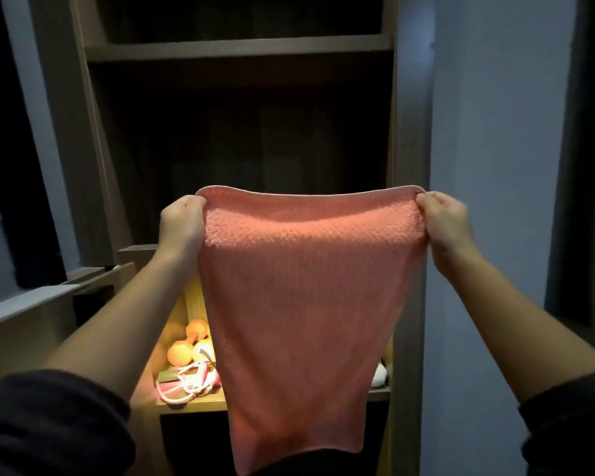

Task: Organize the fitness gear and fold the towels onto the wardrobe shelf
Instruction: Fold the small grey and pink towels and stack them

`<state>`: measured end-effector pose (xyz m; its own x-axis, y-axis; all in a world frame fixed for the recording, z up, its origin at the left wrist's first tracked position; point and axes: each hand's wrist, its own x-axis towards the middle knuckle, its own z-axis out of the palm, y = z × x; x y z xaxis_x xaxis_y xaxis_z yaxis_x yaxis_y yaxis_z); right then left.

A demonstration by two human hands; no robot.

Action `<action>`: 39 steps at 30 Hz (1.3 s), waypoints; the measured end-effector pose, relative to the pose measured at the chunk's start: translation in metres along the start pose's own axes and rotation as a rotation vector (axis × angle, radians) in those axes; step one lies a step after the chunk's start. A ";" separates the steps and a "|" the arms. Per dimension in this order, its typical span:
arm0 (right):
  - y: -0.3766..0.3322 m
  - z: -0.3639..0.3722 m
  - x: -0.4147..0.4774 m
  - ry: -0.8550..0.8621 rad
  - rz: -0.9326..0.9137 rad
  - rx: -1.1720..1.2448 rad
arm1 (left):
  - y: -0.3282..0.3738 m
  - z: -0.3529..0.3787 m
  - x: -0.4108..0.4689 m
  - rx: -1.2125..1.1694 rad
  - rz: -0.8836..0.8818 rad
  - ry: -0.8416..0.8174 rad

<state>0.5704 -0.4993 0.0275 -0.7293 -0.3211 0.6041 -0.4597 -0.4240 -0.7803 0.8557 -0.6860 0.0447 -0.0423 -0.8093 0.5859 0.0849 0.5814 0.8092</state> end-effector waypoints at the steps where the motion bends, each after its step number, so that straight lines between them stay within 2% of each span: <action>1: -0.005 -0.004 -0.005 0.004 -0.009 0.021 | 0.004 -0.004 -0.006 -0.019 0.011 0.002; 8: -0.059 -0.025 -0.031 -0.016 -0.044 0.240 | 0.041 -0.030 -0.040 -0.228 0.040 -0.012; 13: -0.031 -0.032 -0.062 -0.031 0.087 0.096 | 0.009 -0.033 -0.072 -0.067 -0.059 -0.019; 17: 0.025 -0.040 -0.103 -0.046 0.303 -0.032 | -0.054 -0.032 -0.103 0.038 -0.197 -0.032; 20: 0.081 -0.048 -0.146 0.007 0.505 -0.069 | -0.115 -0.028 -0.144 0.173 -0.323 -0.083; 26: 0.189 -0.068 -0.234 0.036 0.813 -0.165 | -0.223 -0.037 -0.239 0.218 -0.768 -0.151; 31: 0.241 -0.078 -0.286 -0.123 1.031 -0.373 | -0.269 -0.039 -0.288 0.400 -1.081 -0.196; 32: 0.246 -0.078 -0.294 -0.179 1.064 -0.427 | -0.276 -0.040 -0.296 0.412 -1.083 -0.241; 35: 0.258 -0.078 -0.315 -0.317 1.080 -0.510 | -0.294 -0.040 -0.317 0.480 -0.926 -0.306; 39: 0.271 -0.080 -0.333 -0.320 0.987 -0.544 | -0.309 -0.037 -0.331 0.507 -0.794 -0.325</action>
<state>0.6481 -0.4401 -0.3982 -0.7658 -0.5398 -0.3496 0.0220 0.5213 -0.8531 0.8802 -0.6006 -0.4008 -0.1797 -0.9607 -0.2114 -0.5183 -0.0902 0.8505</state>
